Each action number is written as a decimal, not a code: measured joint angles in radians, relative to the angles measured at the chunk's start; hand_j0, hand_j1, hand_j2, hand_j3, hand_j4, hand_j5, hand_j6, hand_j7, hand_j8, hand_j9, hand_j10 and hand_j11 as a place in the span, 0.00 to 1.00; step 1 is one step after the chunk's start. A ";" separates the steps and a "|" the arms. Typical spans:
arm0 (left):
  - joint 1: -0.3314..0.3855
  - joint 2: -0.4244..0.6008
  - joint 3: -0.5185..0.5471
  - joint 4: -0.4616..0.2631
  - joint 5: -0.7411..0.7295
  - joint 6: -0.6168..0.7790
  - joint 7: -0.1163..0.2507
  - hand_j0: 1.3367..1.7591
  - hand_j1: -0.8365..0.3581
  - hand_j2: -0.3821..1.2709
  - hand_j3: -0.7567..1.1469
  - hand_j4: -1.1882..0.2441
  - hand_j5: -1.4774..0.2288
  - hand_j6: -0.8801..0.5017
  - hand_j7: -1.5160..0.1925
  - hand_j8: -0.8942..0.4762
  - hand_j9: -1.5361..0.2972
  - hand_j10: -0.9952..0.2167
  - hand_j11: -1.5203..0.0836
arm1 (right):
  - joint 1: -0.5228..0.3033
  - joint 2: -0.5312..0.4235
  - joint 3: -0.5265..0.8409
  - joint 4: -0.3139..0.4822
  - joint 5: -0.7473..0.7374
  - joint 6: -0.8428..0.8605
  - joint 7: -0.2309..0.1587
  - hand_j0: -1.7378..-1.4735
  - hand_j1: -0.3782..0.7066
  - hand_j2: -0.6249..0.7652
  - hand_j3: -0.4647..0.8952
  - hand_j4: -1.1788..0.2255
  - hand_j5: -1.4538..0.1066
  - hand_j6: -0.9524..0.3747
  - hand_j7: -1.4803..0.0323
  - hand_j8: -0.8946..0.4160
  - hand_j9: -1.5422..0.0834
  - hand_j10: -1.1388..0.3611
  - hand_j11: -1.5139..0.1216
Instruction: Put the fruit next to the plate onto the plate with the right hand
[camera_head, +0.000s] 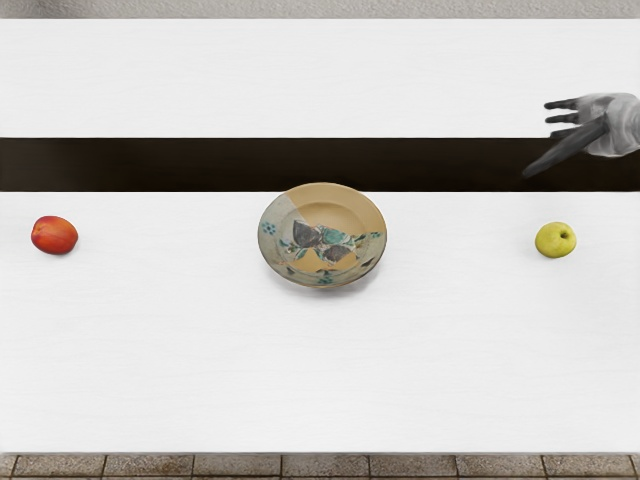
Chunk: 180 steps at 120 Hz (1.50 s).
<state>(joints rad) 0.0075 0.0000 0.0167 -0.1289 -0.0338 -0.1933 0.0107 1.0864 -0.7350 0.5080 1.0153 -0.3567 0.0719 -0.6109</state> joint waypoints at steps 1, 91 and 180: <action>-0.001 0.000 0.000 0.000 0.000 0.000 0.000 0.76 0.99 0.23 0.40 0.83 0.87 0.64 0.89 0.65 0.84 0.82 0.95 | -0.004 -0.002 0.011 -0.003 0.000 0.014 0.000 0.30 0.06 0.45 0.34 0.82 0.91 0.70 0.95 0.66 0.93 0.74 0.90; -0.001 0.000 0.000 0.000 0.000 0.000 0.000 0.76 0.99 0.23 0.40 0.83 0.87 0.64 0.89 0.65 0.84 0.82 0.95 | 0.119 0.090 -0.656 0.126 -0.286 -0.261 0.000 0.30 0.03 0.45 0.34 0.84 0.93 0.71 0.98 0.68 0.95 0.76 0.92; -0.001 0.000 0.000 0.000 0.000 0.000 0.000 0.76 0.99 0.23 0.40 0.83 0.87 0.64 0.89 0.65 0.84 0.82 0.95 | 0.143 0.072 -0.719 0.218 -0.286 -0.501 0.000 0.30 0.13 0.44 0.34 0.77 0.85 0.64 0.90 0.61 0.87 0.70 0.85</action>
<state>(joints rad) 0.0066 0.0000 0.0167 -0.1289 -0.0339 -0.1933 0.0107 1.2291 -0.6627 -0.2112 1.2337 -0.6430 -0.4290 -0.6109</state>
